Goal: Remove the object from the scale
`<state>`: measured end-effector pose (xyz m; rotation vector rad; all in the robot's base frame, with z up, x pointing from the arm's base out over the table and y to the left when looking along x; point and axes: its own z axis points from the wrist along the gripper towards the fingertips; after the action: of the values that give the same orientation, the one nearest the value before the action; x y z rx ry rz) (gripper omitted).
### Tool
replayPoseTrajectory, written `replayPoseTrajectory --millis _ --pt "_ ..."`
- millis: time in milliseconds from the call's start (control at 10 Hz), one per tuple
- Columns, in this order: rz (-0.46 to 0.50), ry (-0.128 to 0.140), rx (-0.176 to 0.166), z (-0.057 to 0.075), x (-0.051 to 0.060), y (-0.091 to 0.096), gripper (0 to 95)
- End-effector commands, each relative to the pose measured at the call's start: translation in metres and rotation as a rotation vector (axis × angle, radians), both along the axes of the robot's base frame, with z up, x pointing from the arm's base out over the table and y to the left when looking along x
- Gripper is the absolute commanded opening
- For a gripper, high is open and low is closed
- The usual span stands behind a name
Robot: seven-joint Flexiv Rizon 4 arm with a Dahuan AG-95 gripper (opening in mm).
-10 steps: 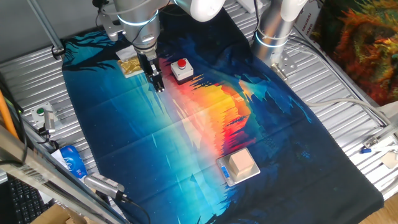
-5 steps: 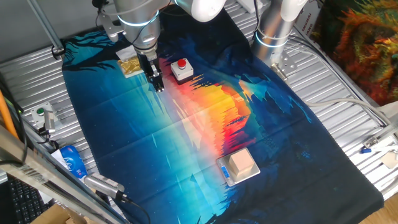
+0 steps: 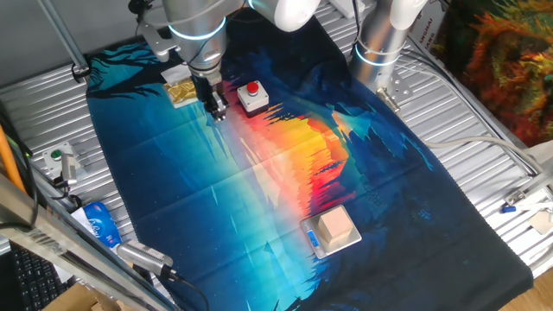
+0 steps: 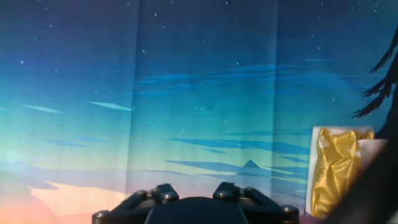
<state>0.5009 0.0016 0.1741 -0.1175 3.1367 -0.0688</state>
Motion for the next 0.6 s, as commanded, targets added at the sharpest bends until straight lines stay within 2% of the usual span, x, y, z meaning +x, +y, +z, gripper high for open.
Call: replayPoseTrajectory --millis 100,600 --pt "0.013 -0.006 0.0 0.0006 -0.0015 -0.0005 0.0" --pt "0.023 -0.001 -0.006 0.0006 -0.0015 -0.0005 0.0"
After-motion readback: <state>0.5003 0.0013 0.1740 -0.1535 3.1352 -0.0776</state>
